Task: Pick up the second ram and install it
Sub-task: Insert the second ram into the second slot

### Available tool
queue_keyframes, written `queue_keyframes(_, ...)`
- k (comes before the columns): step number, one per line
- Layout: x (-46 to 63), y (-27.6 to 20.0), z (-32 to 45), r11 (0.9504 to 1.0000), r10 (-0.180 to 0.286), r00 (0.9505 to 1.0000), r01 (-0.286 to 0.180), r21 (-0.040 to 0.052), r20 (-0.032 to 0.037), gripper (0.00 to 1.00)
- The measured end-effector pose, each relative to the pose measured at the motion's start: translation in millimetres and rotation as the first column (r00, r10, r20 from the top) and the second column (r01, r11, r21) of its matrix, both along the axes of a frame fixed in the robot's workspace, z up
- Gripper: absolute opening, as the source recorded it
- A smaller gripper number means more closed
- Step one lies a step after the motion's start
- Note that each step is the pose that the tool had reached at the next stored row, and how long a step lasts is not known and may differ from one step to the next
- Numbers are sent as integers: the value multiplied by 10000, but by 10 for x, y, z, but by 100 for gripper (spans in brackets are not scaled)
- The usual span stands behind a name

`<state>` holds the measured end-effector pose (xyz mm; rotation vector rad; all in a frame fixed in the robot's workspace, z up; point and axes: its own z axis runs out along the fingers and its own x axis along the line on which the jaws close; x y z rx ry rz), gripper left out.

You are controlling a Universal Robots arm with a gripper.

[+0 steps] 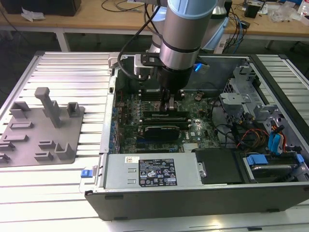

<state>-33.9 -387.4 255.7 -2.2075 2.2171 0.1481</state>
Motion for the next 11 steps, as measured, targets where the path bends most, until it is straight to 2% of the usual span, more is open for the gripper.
queue_keyframes(11,1,0,-61,10000,6,10000,-6,1,1,9)
